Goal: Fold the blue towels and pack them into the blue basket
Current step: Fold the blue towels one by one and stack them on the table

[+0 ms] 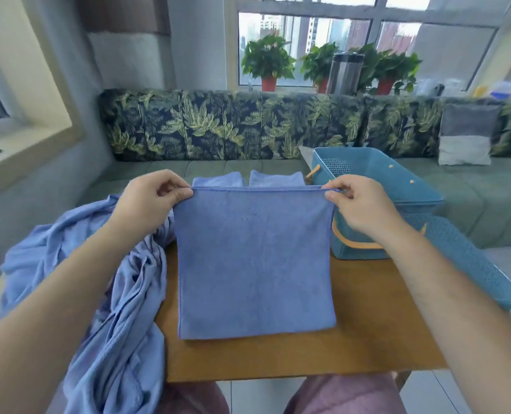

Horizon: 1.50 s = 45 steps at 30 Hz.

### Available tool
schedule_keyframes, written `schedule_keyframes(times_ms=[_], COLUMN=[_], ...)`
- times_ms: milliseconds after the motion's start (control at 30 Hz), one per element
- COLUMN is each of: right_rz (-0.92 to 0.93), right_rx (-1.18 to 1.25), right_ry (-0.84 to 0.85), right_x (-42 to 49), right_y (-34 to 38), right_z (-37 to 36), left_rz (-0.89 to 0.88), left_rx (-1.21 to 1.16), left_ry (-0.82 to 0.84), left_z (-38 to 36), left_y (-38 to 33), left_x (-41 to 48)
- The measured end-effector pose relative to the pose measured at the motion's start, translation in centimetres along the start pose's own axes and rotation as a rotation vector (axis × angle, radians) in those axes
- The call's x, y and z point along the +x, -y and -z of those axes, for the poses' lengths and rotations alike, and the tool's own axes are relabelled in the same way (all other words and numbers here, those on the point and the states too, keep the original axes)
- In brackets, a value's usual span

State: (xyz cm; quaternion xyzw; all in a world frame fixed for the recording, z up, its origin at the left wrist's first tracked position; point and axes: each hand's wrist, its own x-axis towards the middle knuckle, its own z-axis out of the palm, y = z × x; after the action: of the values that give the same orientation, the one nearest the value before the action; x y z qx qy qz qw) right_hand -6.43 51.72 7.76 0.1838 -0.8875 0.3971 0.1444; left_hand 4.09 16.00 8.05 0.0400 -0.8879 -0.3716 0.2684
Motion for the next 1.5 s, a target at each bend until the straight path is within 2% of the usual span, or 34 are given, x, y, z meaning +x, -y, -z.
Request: schedule_keyframes(times_ms=[167,300,467,600,700,800,967,1167,1500], right_rz=[0.009,0.061,0.076,0.044,-0.027,-0.091,-0.174,-0.202,-0.241], right_rx=[0.092,0.103,-0.062,-0.086,-0.016,0.076,0.117,-0.048,-0.233], right_ry=[-0.057,-0.088,0.030,0.196,0.341,0.397,0.347,0.242,0.250], right_x=[4.0,3.7,-0.8,-6.6,-10.6,-13.2,-11.6,-6.5,-4.1], right_y=[1.9,2.9,1.8,-0.4,-3.0,-4.7,-5.9,-6.8,-10.4], right_z=[1.3,2.3,2.2,0.6,-0.8,-1.8,-3.7,-7.6,-13.5], left_rz=[-0.022,-0.080,-0.097,0.038,0.106,0.140,0.187,0.269,0.352], left_rx=[0.084,0.122,0.148,0.130,0.087,0.065,0.081,0.131,0.223], left_ry=[-0.072,-0.111,-0.025,0.101,0.177,0.225,0.200,0.153,0.210], left_z=[1.8,2.6,2.1,-0.2,-1.4,-2.0,-3.5,-6.8,-11.9], left_y=[-2.3,-3.7,-2.7,0.5,2.9,3.9,4.4,7.2,12.8], left_x=[4.2,4.2,0.1,-5.9,-10.4,-13.3,-12.1,-6.6,-4.4])
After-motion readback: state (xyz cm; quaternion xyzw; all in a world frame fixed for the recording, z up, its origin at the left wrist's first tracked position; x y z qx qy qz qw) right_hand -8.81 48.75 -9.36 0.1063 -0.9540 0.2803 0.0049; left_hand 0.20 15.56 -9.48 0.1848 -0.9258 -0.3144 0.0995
